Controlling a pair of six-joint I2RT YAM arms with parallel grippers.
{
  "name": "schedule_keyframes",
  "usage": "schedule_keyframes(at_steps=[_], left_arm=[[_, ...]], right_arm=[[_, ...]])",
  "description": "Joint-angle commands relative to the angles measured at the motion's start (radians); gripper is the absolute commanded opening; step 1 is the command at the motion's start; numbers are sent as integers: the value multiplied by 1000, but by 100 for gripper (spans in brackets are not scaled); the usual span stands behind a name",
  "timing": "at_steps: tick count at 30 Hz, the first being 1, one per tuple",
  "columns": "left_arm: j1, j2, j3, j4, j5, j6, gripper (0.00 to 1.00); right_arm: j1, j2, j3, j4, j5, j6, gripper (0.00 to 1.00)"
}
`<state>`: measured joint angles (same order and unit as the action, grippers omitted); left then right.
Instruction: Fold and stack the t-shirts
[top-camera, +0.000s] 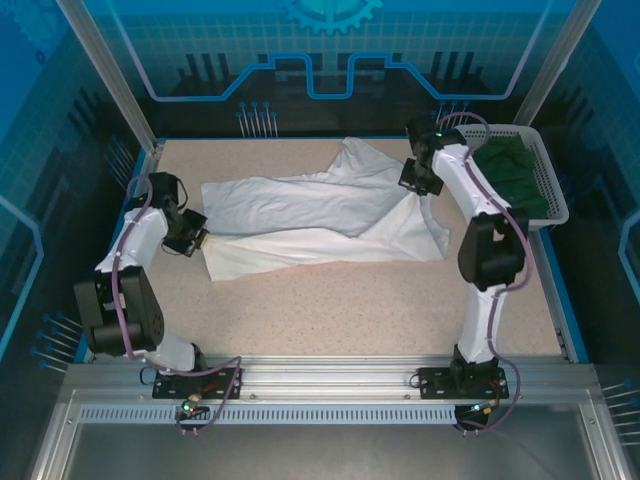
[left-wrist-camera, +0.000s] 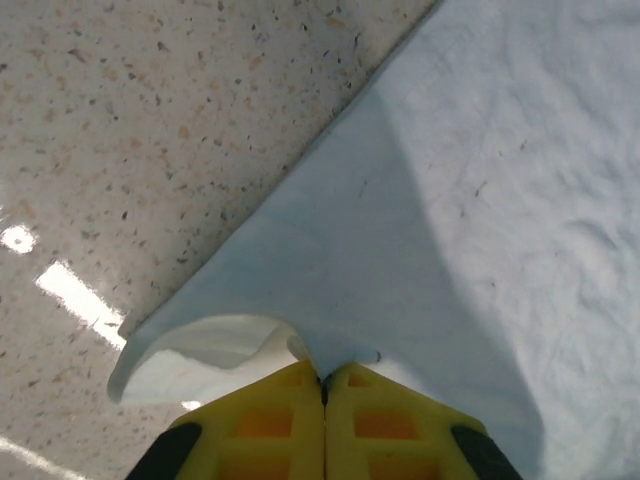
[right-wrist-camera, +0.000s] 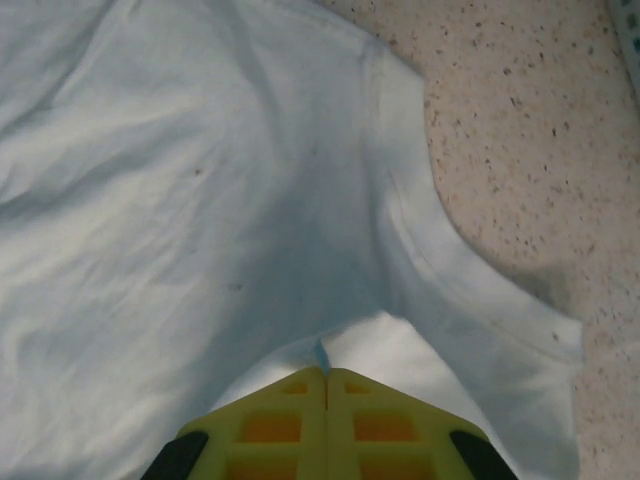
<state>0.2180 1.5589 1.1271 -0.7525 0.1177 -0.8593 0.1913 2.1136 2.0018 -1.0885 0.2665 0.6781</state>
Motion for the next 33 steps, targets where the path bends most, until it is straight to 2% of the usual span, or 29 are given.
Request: schedule_keyframes(at_steps=[1, 2, 3, 5, 6, 8, 10, 13, 15, 17, 19, 22, 27, 33], left_arm=[[16, 53, 43, 13, -2, 4, 24], [19, 76, 56, 13, 11, 6, 32], [21, 94, 70, 9, 17, 10, 44], [26, 106, 99, -4, 31, 24, 54], [27, 99, 116, -9, 36, 40, 60], [23, 55, 128, -27, 13, 55, 67], [7, -13, 108, -25, -16, 60, 68], [-73, -110, 38, -3, -42, 51, 64], [-164, -161, -35, 21, -67, 32, 55], [-248, -192, -112, 78, -69, 2, 48], [-313, -188, -167, 131, -78, -10, 44], [-332, -144, -227, 172, -76, -14, 40], [-330, -101, -275, 208, -140, -12, 41], [-318, -78, -326, 220, -219, -46, 48]], right_arm=[[0, 91, 150, -113, 49, -34, 0], [-4, 132, 210, -131, 37, -43, 3], [-11, 168, 266, -156, 35, -50, 14], [-30, 220, 365, -224, 46, -52, 25], [-45, 237, 398, -251, 29, -57, 36], [-66, 174, 365, -245, -1, -62, 57], [-75, 51, 205, -138, -41, -87, 64], [-79, -160, -97, 29, -177, -91, 64], [-77, -286, -338, 155, -302, -70, 61], [-72, -364, -528, 258, -391, -42, 55], [-66, -397, -656, 328, -427, -22, 50], [-64, -384, -740, 379, -405, -25, 48], [-112, -299, -755, 387, -356, -18, 47], [-153, -254, -792, 388, -296, 18, 51]])
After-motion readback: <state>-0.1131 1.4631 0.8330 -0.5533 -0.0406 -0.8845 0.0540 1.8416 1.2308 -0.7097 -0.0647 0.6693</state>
